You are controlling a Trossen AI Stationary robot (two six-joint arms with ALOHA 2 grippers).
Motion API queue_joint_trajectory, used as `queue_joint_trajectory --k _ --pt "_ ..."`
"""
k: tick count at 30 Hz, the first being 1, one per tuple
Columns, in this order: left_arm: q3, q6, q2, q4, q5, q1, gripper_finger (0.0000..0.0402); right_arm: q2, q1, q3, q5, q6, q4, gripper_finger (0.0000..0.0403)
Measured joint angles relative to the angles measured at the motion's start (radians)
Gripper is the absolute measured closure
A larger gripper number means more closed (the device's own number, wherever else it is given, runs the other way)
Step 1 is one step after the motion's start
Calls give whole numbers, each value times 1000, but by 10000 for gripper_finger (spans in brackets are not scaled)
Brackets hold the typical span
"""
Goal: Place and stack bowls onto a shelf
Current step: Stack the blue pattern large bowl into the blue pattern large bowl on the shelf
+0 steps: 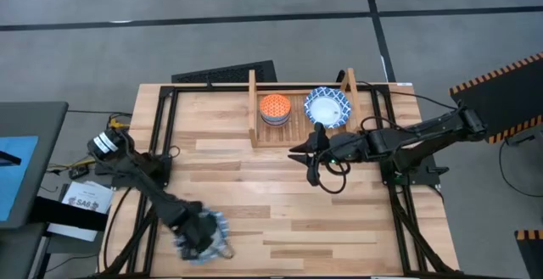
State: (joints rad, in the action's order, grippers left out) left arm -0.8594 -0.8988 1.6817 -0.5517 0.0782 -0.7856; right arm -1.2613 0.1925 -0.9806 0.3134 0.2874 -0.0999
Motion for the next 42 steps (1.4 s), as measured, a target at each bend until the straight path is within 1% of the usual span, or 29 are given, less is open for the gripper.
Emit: queue_joint_trajectory --k 3,5,8,10,11,13,16,18,20,23,27,29,31,33,34,37,39,42 --pt "1 77 -3 68 -118 102 401 0 0 0 0 0 0 289" --pt "5 137 -1 149 -175 173 401 0 1 0 0 0 -1 289" --pt "7 238 21 348 -239 283 401 0 1 0 0 -5 0 289" --pt "7 311 50 473 -261 365 401 0 1 0 0 -7 0 289" --pt "0 337 64 508 -265 406 401 2 1 0 0 -7 -1 289" --pt "-35 355 93 508 -252 480 401 9 1 0 0 -8 1 289" --pt "-104 394 100 482 -177 570 401 23 -5 0 0 -9 0 289" --pt "-149 455 81 449 -128 603 401 39 -12 0 0 -8 6 289" --pt "-192 519 49 368 -85 614 401 58 -22 0 -1 -5 -1 289" --pt "-218 589 -36 262 -61 607 401 81 -38 -1 -5 44 -8 287" --pt "-178 603 -209 253 -72 569 401 98 -42 -5 -51 153 -41 268" --pt "-136 597 -311 271 -109 542 401 87 -28 0 -92 211 -87 247" --pt "-85 568 -416 296 -164 519 401 43 -5 -2 -116 253 -78 221" --pt "-34 535 -517 333 -227 496 401 8 13 1 -121 262 -106 195" --pt "-8 514 -566 350 -261 485 401 -11 20 1 -121 263 -93 183" --pt "61 466 -694 375 -355 449 401 -55 35 0 -121 312 -90 157" --pt "110 455 -769 379 -402 426 401 -86 37 0 -121 418 -96 151" --pt "166 449 -855 418 -461 405 401 -138 37 -1 -134 625 -130 151"
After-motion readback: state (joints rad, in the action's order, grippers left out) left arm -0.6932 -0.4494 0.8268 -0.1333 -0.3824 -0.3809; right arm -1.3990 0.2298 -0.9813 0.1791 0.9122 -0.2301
